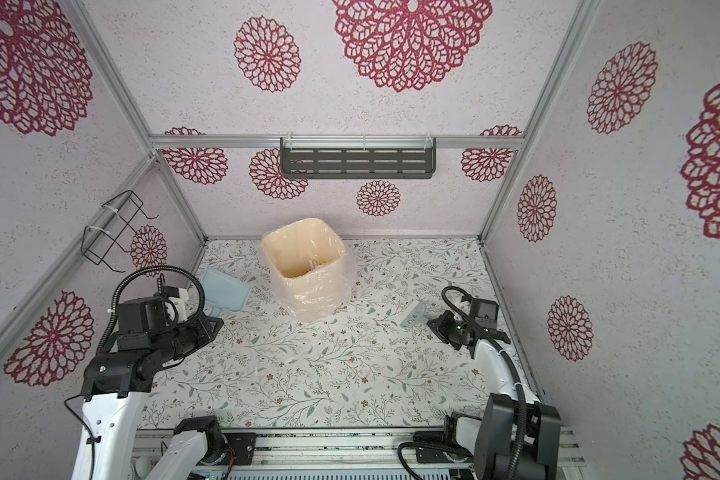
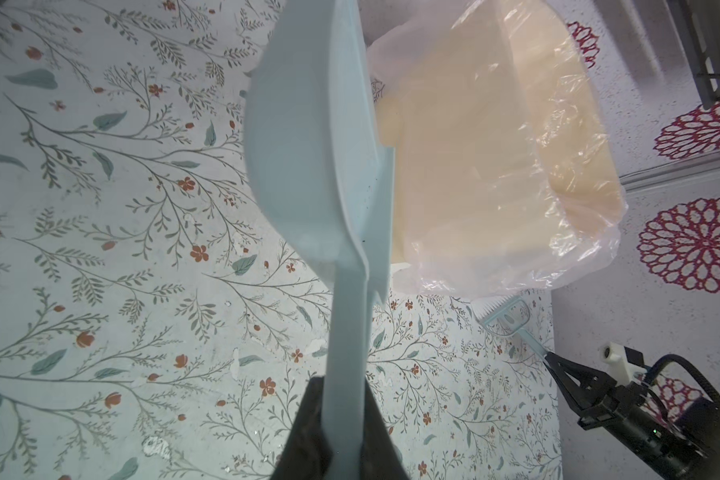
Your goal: Sweep away the paper scraps from the table
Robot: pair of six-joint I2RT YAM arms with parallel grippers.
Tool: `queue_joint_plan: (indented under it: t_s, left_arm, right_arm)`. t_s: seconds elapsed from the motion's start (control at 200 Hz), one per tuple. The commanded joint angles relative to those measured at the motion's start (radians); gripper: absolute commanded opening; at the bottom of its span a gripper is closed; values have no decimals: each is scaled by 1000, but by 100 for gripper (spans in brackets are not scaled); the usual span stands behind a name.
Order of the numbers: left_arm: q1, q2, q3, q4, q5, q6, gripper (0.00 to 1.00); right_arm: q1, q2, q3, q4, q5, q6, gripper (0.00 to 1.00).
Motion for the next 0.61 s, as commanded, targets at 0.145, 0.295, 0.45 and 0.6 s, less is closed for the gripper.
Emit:
queue_joint_plan:
  t_s: [0.145, 0.295, 0.45, 0.6]
  left_arm:
    - [11, -69, -150, 165, 52, -82, 0]
    - [11, -121, -296, 289, 68, -184, 0]
    - [11, -128, -392, 374, 60, -248, 0]
    - [11, -114, -470, 471, 52, -301, 0]
  right_arm:
    - [-55, -58, -91, -13, -12, 30, 2]
    - [-66, -53, -142, -20, -19, 37, 8]
    - [-76, -50, -133, -78, 24, 25, 20]
    - [-78, -58, -100, -144, 72, 4, 35]
